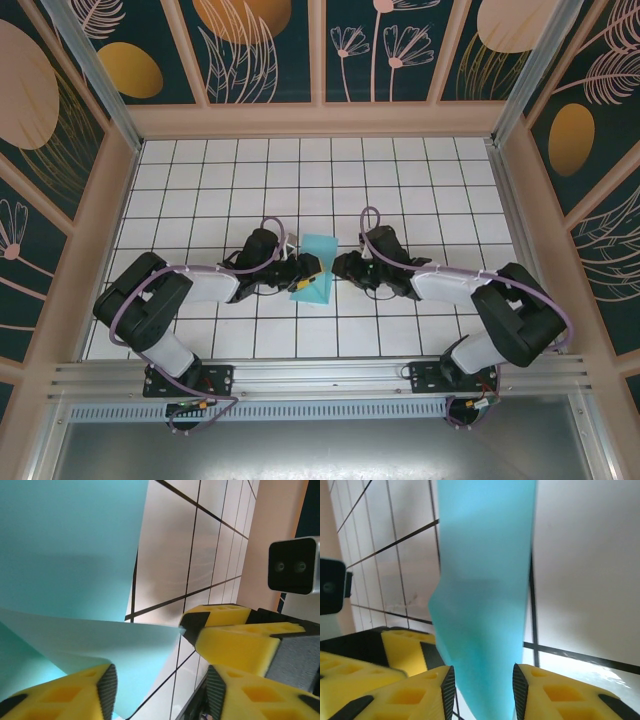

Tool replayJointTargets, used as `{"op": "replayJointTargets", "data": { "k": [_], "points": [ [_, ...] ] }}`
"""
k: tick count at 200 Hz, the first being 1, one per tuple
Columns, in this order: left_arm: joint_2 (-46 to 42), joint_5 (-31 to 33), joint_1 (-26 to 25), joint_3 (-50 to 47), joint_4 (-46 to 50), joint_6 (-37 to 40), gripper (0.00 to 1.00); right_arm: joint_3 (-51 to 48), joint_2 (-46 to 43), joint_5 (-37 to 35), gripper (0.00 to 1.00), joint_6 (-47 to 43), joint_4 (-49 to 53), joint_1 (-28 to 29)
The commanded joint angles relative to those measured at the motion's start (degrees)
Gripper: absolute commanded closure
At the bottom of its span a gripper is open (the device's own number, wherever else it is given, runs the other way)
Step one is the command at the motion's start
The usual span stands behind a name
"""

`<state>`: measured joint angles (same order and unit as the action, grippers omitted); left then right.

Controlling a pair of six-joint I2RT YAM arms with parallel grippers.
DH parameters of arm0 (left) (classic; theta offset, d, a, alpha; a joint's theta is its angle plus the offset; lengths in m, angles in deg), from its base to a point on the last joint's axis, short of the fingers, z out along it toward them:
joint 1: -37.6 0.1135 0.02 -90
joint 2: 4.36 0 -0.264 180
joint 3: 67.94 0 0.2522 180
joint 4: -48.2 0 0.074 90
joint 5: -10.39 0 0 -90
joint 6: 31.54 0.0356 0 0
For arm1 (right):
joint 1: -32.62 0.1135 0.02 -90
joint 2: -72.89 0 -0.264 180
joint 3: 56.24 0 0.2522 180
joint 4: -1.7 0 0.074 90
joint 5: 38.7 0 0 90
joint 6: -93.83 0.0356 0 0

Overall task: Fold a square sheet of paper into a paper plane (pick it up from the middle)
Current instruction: Fold the triangle a second time at the center of the table.

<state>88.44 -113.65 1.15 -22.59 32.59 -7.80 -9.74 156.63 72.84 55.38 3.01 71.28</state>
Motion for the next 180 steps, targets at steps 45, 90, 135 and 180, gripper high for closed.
{"op": "replayJointTargets", "data": {
  "k": [45,90,135,180],
  "points": [
    [-0.2,2.6,-0.3,0.2,0.7,1.3,0.67,4.2,5.4,6.0,0.64,-3.7,-5.0,-0.4],
    [0.3,2.2,-0.3,0.3,0.8,1.7,0.73,4.5,6.6,7.0,0.7,-4.2,-6.4,-0.6],
    [0.5,2.2,-0.3,0.2,0.9,1.9,0.78,4.1,6.1,7.5,0.68,-4.9,-7.2,-0.7],
    [1.1,1.9,-0.3,0.4,0.9,2.3,0.83,2.5,2.1,2.1,0.68,-4.8,-5.4,-0.8]
  ]
}}
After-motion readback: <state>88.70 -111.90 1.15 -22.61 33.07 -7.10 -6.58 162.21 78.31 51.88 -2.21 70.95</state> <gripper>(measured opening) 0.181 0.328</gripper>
